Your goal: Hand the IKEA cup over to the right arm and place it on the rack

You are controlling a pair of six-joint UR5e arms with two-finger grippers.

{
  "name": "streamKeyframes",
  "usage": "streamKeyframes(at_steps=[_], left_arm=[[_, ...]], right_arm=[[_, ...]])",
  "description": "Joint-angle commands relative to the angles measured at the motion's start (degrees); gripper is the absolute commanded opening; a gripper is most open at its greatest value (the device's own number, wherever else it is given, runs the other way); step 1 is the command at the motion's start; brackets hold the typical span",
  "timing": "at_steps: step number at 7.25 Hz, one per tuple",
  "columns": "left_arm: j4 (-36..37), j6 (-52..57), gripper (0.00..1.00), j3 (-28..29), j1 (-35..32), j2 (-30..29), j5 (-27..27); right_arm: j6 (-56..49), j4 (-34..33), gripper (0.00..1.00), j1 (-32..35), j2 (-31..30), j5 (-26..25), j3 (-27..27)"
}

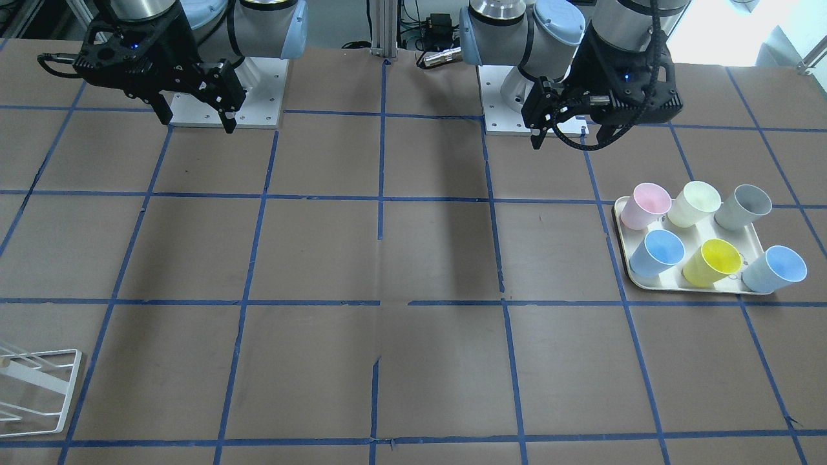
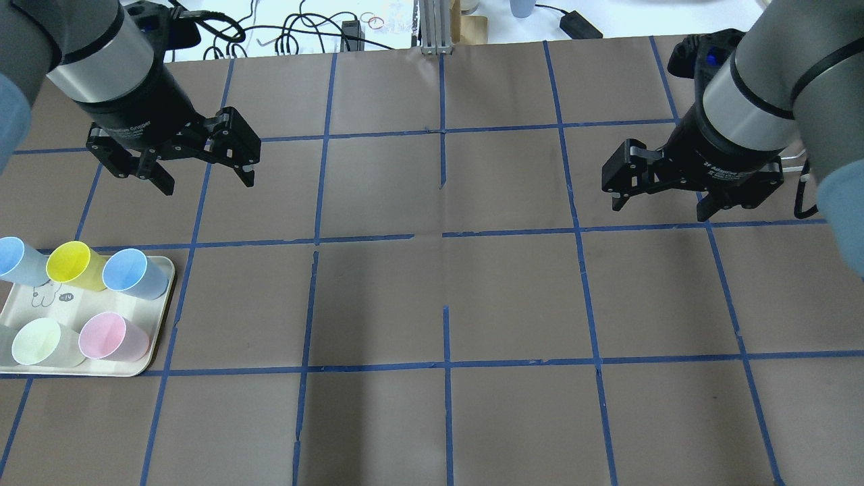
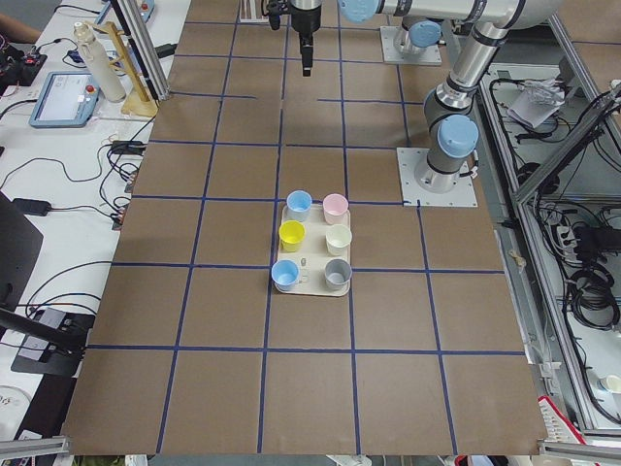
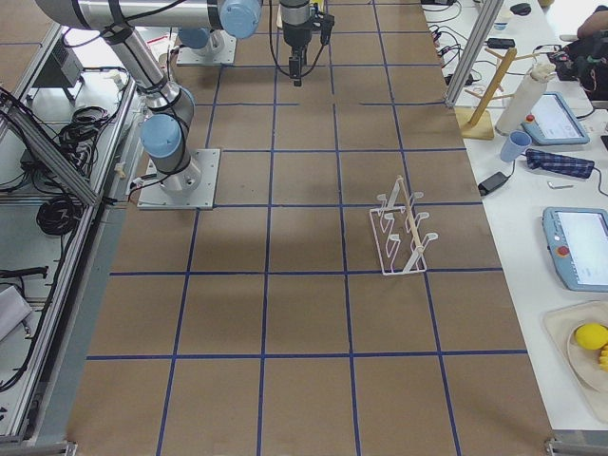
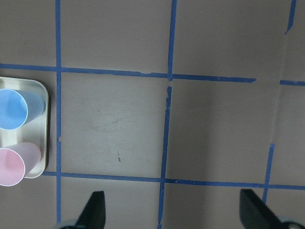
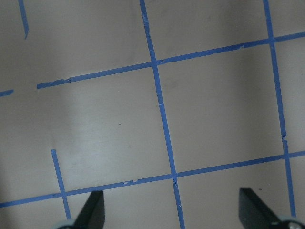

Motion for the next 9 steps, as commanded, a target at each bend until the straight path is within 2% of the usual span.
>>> streamKeyframes(at_steps=[1, 3, 4, 7, 9], left_arm=[[-0.26, 0.0, 1.0, 0.04, -0.01, 0.0, 0.08], [-1.05, 2.7, 1.0, -0.39, 1.83, 0.35, 0.25], [-3.32, 4.47, 1.0, -0.49, 5.32, 0.79, 0.17], [-1.94, 27.52, 1.0, -1.62, 26.9, -0.87, -0.45], [8.98, 46.41, 1.0, -3.73, 37.48, -5.94, -0.19]], right_arm=[[0.14, -0.17, 1.0, 0.0, 0.0, 0.04, 0.0], [-0.12, 0.01, 1.0, -0.09, -0.09, -0.13, 0.0], [-0.13, -0.08, 1.0, 0.0, -0.09, -0.04, 0.0], [-0.21, 0.44, 1.0, 0.0, 0.0, -0.48, 0.09], [-0.21, 0.1, 1.0, -0.09, -0.09, -0.31, 0.0]])
